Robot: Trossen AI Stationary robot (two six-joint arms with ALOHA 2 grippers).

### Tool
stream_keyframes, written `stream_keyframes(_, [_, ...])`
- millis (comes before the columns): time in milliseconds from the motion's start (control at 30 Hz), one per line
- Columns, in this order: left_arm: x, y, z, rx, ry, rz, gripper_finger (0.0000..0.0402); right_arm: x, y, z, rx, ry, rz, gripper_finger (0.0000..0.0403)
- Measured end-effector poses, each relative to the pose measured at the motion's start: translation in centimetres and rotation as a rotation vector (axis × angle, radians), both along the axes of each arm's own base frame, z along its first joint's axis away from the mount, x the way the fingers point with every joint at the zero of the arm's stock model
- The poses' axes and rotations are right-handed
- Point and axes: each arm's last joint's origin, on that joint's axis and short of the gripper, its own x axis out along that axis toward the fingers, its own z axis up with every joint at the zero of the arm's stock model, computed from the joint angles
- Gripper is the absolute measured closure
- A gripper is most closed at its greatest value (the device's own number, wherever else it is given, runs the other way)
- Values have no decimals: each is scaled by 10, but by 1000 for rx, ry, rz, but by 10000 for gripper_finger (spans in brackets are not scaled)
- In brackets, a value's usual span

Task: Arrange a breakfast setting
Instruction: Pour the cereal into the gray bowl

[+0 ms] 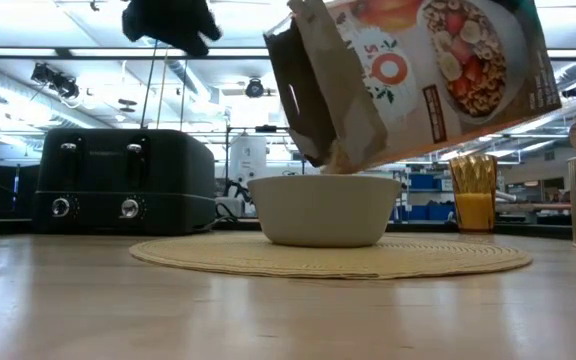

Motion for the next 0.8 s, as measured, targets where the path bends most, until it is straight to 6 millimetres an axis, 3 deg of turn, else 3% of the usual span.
stream_keyframes(167, [15, -7, -14, -23, -112, -27, 196, 1, 1, 0, 10, 3, 6, 110])
stream_keyframes(367, [34, -5, -41, 13, -125, -28, 196, 1, 2, -1, 12, 9, 13, 110])
stream_keyframes(533, [47, 4, -44, 27, -154, -17, 196, 0, 2, -2, 15, 27, 15, 110])
stream_keyframes(800, [50, 11, -43, 34, -161, -11, 196, -4, 3, -4, 22, 53, -1, 110])
